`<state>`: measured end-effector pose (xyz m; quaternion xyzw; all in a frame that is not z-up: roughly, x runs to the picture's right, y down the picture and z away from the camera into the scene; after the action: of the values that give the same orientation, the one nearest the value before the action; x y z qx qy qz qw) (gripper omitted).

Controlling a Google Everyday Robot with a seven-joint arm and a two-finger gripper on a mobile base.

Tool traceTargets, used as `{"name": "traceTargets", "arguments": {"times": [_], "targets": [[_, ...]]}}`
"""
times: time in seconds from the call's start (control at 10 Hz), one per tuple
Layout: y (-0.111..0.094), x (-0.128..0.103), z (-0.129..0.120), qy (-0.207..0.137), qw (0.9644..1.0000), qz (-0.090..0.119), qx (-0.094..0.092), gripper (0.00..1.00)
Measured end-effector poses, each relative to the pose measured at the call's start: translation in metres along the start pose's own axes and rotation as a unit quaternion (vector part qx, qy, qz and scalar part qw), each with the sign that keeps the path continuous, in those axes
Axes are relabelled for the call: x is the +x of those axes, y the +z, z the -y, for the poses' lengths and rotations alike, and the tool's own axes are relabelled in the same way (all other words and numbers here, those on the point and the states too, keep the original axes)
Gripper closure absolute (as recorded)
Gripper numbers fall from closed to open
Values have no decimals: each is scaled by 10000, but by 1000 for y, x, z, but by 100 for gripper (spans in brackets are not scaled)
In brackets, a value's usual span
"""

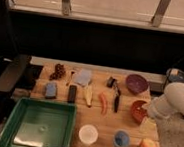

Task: Stack cups into tray

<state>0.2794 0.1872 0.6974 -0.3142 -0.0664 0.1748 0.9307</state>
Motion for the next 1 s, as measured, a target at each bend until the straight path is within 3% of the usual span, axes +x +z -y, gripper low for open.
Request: {"name": "traceTargets", "arguments": {"times": [0.2, 0.8, 1.0], "targets": [[3, -12, -20, -494, 9987, 144, 54, 23], [7, -16, -22, -643, 9978, 138, 32, 23], [25, -39, -32, -949, 9954, 139, -73, 23]]}}
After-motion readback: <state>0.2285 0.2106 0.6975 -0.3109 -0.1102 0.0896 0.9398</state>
